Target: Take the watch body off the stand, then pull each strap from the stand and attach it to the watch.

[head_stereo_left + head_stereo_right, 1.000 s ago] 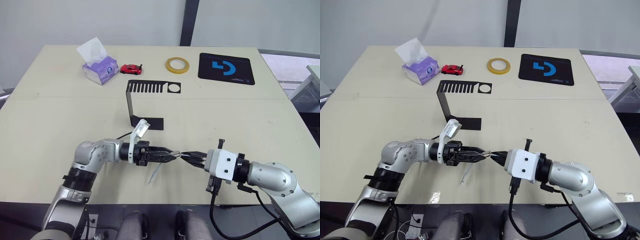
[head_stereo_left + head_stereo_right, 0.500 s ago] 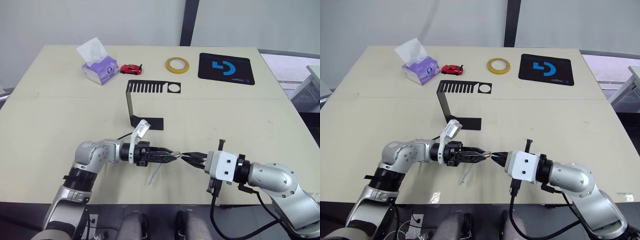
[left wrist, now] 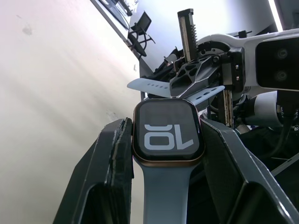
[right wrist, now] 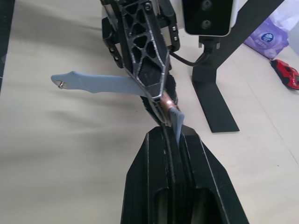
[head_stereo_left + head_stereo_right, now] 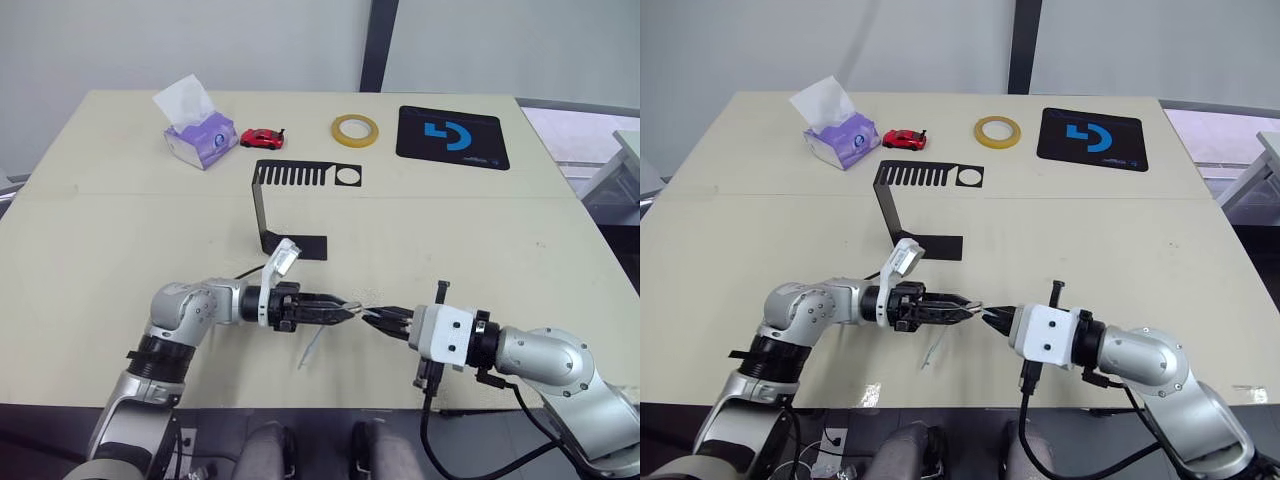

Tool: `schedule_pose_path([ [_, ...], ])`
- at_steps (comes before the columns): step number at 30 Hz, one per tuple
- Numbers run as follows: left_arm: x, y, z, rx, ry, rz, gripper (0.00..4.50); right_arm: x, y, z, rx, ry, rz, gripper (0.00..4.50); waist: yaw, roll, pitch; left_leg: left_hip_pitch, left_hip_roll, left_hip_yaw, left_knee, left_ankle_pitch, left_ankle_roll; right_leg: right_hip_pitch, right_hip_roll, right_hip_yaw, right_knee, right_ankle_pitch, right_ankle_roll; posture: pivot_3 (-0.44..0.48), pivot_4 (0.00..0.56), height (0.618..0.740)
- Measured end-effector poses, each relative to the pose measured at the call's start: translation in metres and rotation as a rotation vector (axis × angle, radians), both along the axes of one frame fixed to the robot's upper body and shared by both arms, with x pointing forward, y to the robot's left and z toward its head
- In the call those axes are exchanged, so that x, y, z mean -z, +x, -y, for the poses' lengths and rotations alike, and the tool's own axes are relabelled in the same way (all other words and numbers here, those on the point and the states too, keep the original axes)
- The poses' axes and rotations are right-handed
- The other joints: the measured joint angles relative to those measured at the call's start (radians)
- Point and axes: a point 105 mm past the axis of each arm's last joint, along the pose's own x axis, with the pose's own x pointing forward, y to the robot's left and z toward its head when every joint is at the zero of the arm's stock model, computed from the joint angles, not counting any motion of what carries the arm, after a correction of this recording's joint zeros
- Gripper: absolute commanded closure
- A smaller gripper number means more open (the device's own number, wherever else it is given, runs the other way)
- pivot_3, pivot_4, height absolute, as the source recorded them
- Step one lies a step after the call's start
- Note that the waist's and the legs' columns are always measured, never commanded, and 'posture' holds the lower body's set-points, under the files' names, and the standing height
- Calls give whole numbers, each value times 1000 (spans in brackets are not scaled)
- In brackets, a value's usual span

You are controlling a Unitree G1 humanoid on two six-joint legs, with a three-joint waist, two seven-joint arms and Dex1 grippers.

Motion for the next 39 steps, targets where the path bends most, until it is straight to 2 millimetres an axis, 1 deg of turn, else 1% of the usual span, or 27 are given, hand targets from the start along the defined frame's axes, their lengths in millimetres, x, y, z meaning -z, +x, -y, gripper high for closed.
schedule_pose_path([
  [3,-1,0,1,0,-5,0,2753,3,-2,0,-3,-5,-14,4500,0,0,0,0,0,0,0,0,0,0,0,0,0,0,0,0,150,740],
  [22,-2,0,2,-4,3,12,2753,3,1,1,4,-13,-7,4500,0,0,0,0,0,0,0,0,0,0,0,0,0,0,0,0,150,740],
  [39,0,1,5,-41,41,34,2753,6,5,0,23,-44,-16,4500,0,0,0,0,0,0,0,0,0,0,0,0,0,0,0,0,150,740],
])
